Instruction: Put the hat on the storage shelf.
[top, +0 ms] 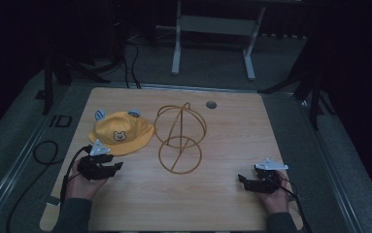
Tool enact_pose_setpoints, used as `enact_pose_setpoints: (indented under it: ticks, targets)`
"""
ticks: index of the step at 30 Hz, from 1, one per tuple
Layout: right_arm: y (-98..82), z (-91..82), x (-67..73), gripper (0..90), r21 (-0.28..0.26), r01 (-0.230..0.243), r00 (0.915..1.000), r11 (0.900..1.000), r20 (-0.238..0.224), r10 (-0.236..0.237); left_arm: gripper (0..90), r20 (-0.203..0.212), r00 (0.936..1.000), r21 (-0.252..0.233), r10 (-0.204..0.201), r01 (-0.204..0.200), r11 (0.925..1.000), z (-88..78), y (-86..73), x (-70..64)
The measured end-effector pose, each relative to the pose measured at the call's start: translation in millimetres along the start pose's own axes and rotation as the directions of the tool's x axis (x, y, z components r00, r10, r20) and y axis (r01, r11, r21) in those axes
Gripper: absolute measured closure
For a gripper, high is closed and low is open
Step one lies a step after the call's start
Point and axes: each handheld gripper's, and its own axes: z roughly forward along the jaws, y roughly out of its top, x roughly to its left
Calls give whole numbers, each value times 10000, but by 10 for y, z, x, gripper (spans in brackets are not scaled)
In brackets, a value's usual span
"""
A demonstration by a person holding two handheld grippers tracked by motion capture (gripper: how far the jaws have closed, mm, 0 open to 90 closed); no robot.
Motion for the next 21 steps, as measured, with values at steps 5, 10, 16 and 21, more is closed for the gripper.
enact_pose_setpoints:
  ticks: [5,10,16,21]
  targets:
    - [13,12,2,184,8,-25,10000,10000,11,25,526,130,9999,88,94,-95,9999,-98,32,125]
    - [13,12,1,184,12,-14,10000,10000,13,14,559,39,9997,106,241,-242,9997,-176,74,230]
    - [14,13,1,184,20,-15,10000,10000,5,15,558,5,9990,196,442,-442,9988,-214,187,318]
    - [13,13,2,185,19,-23,10000,10000,12,23,585,-201,9967,459,790,-781,9959,-219,270,391]
